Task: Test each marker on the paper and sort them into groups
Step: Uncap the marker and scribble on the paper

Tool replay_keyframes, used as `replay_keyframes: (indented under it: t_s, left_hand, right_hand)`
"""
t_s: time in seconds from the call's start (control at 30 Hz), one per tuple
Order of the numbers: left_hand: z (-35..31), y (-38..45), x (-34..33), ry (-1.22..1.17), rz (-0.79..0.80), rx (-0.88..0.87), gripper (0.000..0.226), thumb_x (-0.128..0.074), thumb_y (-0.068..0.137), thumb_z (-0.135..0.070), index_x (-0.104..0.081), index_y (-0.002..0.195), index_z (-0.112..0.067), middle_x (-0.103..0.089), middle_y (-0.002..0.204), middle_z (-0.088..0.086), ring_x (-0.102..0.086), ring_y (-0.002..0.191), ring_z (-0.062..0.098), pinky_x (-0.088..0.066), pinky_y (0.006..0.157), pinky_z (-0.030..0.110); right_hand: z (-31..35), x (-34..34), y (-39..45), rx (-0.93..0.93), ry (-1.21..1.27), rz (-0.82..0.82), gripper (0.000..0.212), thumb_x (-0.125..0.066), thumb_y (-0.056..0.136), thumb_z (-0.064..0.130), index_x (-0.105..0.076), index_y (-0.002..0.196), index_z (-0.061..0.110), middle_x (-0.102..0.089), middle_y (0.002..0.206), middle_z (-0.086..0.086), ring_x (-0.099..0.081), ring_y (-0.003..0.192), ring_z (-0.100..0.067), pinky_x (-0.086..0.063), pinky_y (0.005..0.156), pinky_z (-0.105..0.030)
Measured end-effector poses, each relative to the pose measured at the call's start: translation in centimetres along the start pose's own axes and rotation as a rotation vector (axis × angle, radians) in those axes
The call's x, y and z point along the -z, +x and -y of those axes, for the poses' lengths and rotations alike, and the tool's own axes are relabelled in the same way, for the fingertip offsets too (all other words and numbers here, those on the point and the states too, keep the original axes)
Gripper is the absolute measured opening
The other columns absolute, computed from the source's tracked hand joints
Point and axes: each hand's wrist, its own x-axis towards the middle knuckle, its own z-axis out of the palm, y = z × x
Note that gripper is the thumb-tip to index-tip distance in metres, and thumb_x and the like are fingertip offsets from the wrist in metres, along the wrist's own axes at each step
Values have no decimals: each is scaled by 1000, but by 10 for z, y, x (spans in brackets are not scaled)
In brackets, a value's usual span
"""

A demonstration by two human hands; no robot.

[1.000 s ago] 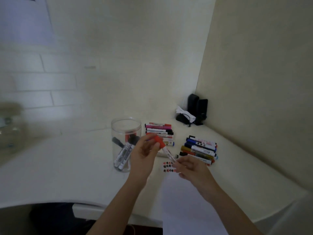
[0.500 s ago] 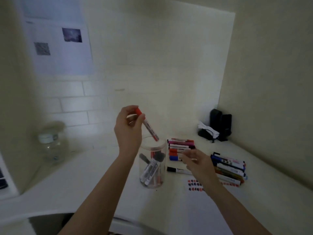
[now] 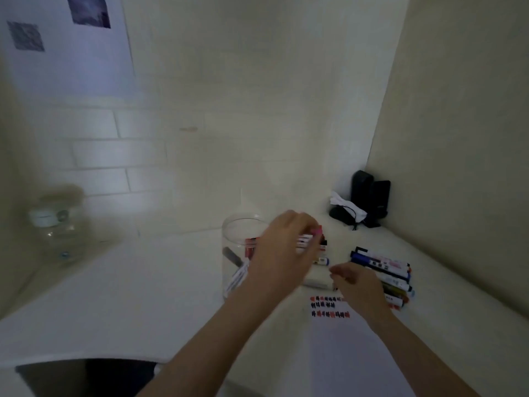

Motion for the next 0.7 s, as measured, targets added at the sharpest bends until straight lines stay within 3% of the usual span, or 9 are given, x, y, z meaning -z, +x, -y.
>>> replay_keyframes:
  t_s: [0.07,0.17,0.23,0.33,0.47,0.57,0.63,0.7]
  left_hand:
    - [5,-23,-38,-3,166,31,15,-58,90,-20,-61,104,-22,-56,103,-9,-50,94,3,-43,82,15]
    - [45,-68,-85,-13,311,299,26,-58,89,-14,-56,111,-27,-50,112,-11,-49,96,1,-45,87,16]
    - [59,-87,-98,-36,313,455,23,-59,87,-12,-55,103,-28,-49,104,-12,-49,85,-1,-44,78,13]
    - [66,-93,-105,-62,256,537,18,-63,84,-15,-54,93,-28,-52,85,-11,-50,71,4,-44,66,15]
    - [71,-95,-107,-56,256,519,19,-66,83,-19,-53,93,-29,-52,83,-12,-52,71,3,-45,66,12]
    - [73,-96,-108,-54,250,515,19,-65,84,-21,-53,96,-29,-52,85,-12,-53,73,3,-46,67,12]
    - [73,-96,-108,-58,238,497,18,-66,84,-20,-54,96,-28,-52,85,-12,-52,73,3,-45,67,12]
    - [74,-96,-107,-59,232,482,18,-65,84,-18,-54,96,-27,-51,87,-12,-51,73,3,-44,65,11]
  right_hand:
    - [-9,-1,3,77,-160,10,16,-61,92,10,-69,99,21,-70,93,4,-64,77,-10,-46,63,-10]
    - [-28,-4,7,186,-334,30,20,-64,90,8,-70,108,15,-65,102,-1,-62,91,-16,-48,82,-22]
    - [-38,-7,12,266,-433,27,22,-66,89,9,-71,109,14,-62,103,-1,-60,96,-17,-50,91,-31]
    - [-39,-15,23,373,-566,28,27,-70,86,18,-71,113,15,-64,106,-2,-59,96,-20,-49,89,-32]
    - [-35,-29,28,371,-780,81,32,-62,90,40,-65,119,27,-58,115,3,-48,107,-18,-37,91,-32]
    - [-30,-30,27,321,-813,83,25,-56,93,43,-64,113,30,-55,114,7,-45,110,-15,-34,96,-33]
    - [-23,-20,25,294,-727,87,19,-57,94,40,-64,108,28,-59,105,8,-53,101,-14,-42,87,-30]
    - [-13,0,22,180,-435,128,11,-59,94,33,-63,100,24,-66,89,8,-62,77,-10,-47,64,-18]
